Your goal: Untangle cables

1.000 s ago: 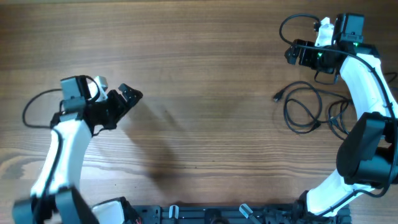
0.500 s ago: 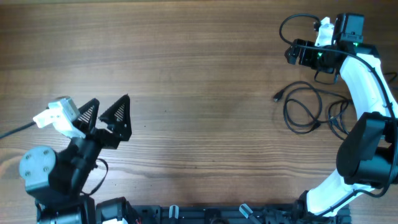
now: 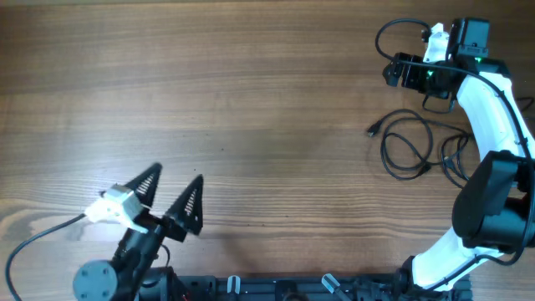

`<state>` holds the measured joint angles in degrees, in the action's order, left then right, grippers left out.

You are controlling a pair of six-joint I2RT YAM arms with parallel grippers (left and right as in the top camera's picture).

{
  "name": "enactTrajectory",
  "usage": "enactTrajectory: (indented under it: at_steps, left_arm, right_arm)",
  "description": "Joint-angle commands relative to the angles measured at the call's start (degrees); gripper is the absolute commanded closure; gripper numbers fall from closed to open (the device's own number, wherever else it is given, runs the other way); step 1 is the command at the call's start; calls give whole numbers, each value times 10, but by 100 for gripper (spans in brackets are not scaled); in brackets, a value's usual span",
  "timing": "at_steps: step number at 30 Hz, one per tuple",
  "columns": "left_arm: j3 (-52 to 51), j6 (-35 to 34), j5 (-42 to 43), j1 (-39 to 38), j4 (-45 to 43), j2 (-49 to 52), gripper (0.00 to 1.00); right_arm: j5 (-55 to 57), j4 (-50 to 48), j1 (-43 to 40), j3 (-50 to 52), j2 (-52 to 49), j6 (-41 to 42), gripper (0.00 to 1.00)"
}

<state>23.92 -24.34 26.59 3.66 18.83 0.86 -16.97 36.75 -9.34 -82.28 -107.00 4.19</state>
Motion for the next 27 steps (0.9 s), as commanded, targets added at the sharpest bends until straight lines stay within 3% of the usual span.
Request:
enactTrajectory:
  at_steps: [1,3,6,13,17,24,27]
  left_arm:
    - [-41,17,-113,-23,-167,-7,0]
    - [-86,28,-128,-29,-317,-7,0]
    - [-137,27,-121,-29,-436,-7,0]
    - [-224,29,-156,-29,-471,-7,0]
    - [-236,29,-193,-29,-405,-7,0]
    - [-236,48,-265,-29,-166,-7,0]
    - [-236,46,-271,-29,-147,-7,0]
  right_arm:
    - [-11,-1,0,-6,6,-10,0]
    - [-11,-1,0,-6,6,-10,0]
    - [-11,-1,0,-6,6,-10,0]
    - [-11,-1,0,-6,6,-10,0]
    - [-11,-1,0,-6,6,-10,0]
    - [-11,-1,0,-6,6,-10,0]
    - [-11,-1,0,-6,6,-10,0]
